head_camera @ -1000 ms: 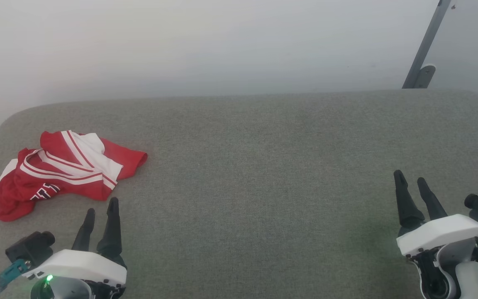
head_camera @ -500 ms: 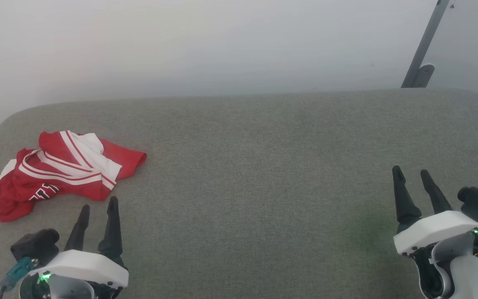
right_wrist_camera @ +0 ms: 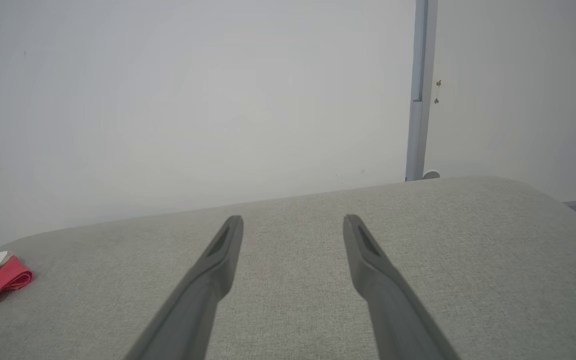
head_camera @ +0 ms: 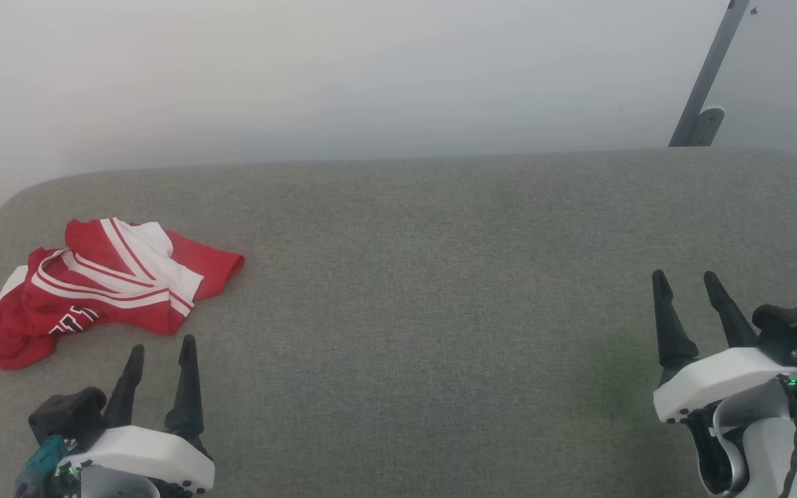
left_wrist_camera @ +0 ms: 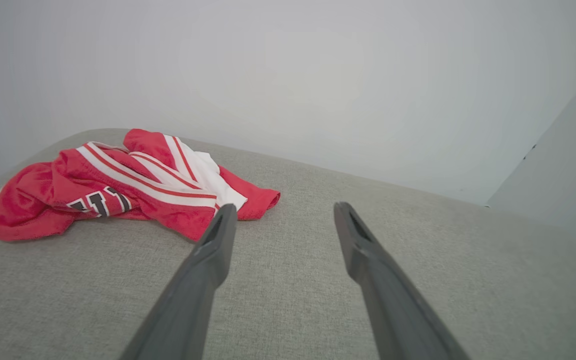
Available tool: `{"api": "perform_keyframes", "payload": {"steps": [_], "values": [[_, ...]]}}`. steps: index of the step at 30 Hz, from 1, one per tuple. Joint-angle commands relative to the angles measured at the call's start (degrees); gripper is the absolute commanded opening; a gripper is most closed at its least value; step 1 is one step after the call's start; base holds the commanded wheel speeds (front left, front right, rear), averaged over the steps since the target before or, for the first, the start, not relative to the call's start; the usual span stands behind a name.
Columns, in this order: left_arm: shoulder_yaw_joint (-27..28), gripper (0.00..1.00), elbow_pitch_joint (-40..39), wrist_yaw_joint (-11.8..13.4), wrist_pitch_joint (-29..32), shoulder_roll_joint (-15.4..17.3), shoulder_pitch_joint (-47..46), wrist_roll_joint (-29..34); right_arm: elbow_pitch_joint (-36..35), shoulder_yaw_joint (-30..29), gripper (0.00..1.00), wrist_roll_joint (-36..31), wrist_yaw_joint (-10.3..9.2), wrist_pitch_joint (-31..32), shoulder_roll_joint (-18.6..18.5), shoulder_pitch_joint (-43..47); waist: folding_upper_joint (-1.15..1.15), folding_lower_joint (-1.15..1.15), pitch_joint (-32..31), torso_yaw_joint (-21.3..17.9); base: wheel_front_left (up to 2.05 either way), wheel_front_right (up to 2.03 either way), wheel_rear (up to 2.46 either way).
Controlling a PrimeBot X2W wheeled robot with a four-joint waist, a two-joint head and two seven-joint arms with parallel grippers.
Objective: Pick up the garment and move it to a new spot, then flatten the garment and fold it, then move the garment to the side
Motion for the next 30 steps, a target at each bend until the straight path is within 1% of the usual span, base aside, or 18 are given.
{"api": "perform_keyframes", "payload": {"steps": [1, 6, 18, 23, 30], "values": [[0.2, 1.00, -0.2, -0.3, -0.5, 0.3, -0.1, 1.3, -0.1, 0.0, 1.00, -1.4, 0.03, -0.6, -0.1, -0.9, 0.00, 0.00, 0.0, 0.0, 0.00, 0.00, 0.00], [0.6, 1.00, 0.3, -0.6, -1.2, 0.2, 0.0, 3.9, 0.1, 0.1, 1.00, -3.4, 0.03, -1.3, -0.1, -0.9, 0.00, 0.00, -0.1, 0.1, 0.00, 0.00, 0.00], [1.8, 1.00, -0.3, -2.7, -2.6, -0.6, 0.4, 9.3, 0.2, -0.7, 1.00, -5.7, 0.03, -2.8, 0.1, -1.2, 0.00, 0.00, -0.2, -0.2, 0.00, 0.00, 0.00], [2.2, 1.00, 0.1, -3.4, -3.2, -0.8, 0.8, 11.7, 0.0, -0.6, 1.00, -7.4, 0.03, -3.4, -0.2, -0.8, 0.00, 0.00, -0.3, -0.4, 0.00, 0.00, 0.00], [3.1, 1.00, 0.6, -4.0, -4.0, -1.2, 1.0, 14.7, 0.3, -0.9, 1.00, -9.5, 0.03, -4.2, 0.1, -0.2, 0.00, 0.00, -0.3, -0.7, 0.00, 0.00, 0.00]]}}
